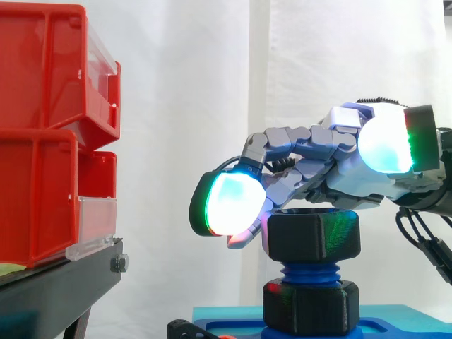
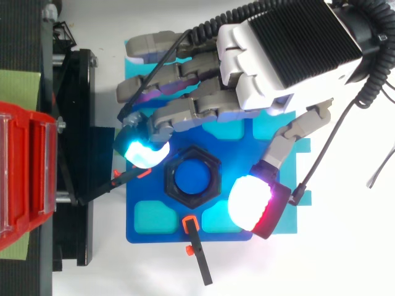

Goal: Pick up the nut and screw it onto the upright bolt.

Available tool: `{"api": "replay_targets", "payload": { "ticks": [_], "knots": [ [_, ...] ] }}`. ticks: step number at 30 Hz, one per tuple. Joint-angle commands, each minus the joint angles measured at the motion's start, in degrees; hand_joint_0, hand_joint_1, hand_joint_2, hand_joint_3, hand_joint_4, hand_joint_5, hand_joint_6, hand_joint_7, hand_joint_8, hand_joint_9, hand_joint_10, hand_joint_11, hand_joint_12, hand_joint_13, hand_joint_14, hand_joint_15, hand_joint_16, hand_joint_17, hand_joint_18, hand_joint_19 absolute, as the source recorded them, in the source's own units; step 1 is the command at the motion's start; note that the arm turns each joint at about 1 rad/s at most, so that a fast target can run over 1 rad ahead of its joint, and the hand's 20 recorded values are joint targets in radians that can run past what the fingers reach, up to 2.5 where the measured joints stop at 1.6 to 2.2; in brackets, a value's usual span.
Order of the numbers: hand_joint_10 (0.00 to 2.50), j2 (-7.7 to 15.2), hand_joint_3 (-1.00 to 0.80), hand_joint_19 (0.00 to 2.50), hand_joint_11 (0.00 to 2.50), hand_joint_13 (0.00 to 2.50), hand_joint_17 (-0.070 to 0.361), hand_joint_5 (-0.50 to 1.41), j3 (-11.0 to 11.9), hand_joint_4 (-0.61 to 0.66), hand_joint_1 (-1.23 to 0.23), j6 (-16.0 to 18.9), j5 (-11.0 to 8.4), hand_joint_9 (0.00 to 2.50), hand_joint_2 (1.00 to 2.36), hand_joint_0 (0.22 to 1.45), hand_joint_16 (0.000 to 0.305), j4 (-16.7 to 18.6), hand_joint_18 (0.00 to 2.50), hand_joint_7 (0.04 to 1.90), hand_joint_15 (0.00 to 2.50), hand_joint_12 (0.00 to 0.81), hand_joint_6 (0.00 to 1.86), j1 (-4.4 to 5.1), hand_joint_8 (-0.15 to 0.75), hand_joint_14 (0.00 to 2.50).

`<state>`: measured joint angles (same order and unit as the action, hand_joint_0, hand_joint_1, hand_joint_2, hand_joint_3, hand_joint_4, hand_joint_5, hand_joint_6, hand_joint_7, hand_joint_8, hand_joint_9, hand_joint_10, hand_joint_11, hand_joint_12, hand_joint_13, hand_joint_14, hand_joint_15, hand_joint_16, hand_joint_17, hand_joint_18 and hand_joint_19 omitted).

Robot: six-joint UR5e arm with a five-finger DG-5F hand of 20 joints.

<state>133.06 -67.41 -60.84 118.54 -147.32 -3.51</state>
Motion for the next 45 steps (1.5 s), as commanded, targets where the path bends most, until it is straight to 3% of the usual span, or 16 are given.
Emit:
{"api": "replay_targets", "payload": {
  "ticks": [1, 7, 19, 26, 31, 39, 45],
  "knots": [
    [0.00, 0.0, -0.50, 0.00, 0.00, 0.38, 0.071, -0.09, 0.0, 0.25, -0.29, 0.0, 0.02, 0.53, 1.00, 0.45, 0.032, 0.1, 0.04, 1.38, 0.00, 0.302, 0.50, 0.08, 0.287, 0.00],
    [0.00, 0.0, -0.50, 0.00, 0.00, 0.42, 0.068, -0.08, 0.0, 0.24, -0.30, 0.1, 0.02, 0.58, 1.00, 0.45, 0.030, 0.3, 0.08, 1.49, 0.00, 0.299, 0.51, 0.08, 0.298, 0.00],
    [0.00, 0.0, -0.50, 0.00, 0.00, 0.51, 0.063, -0.07, 0.0, 0.19, -0.32, 0.1, 0.02, 0.67, 1.00, 0.46, 0.028, 0.3, 0.17, 1.31, 0.00, 0.291, 0.68, -0.27, 0.308, 0.00],
    [0.00, 0.0, -0.50, 0.00, 0.00, 0.69, 0.055, 0.01, 0.0, 0.11, -0.34, 0.1, 0.02, 0.98, 1.00, 0.47, 0.024, 0.3, 0.32, 1.33, 0.00, 0.254, 0.68, -0.89, 0.273, 0.00],
    [0.00, 0.0, -0.50, 0.00, 0.00, 0.79, 0.056, 0.05, 0.0, 0.00, -0.21, 0.1, 0.46, 1.17, 1.00, 0.46, 0.025, 0.1, 0.43, 1.36, 0.00, 0.224, 0.64, -1.15, 0.215, 0.00],
    [0.00, 0.0, -0.50, 0.00, 0.00, 0.94, 0.047, 0.06, 0.0, 0.00, -0.22, 0.1, 0.72, 1.40, 1.00, 0.47, 0.021, 0.4, 0.61, 1.32, 0.00, 0.192, 0.64, -1.68, 0.176, 0.00],
    [0.00, -0.1, -0.50, 0.00, 0.00, 1.04, 0.038, 0.07, 0.6, 0.00, -0.24, 0.6, 1.16, 1.56, 1.00, 0.47, 0.017, 0.1, 0.72, 1.30, 0.04, 0.186, 0.65, -2.12, 0.203, 0.00]
  ]
}}
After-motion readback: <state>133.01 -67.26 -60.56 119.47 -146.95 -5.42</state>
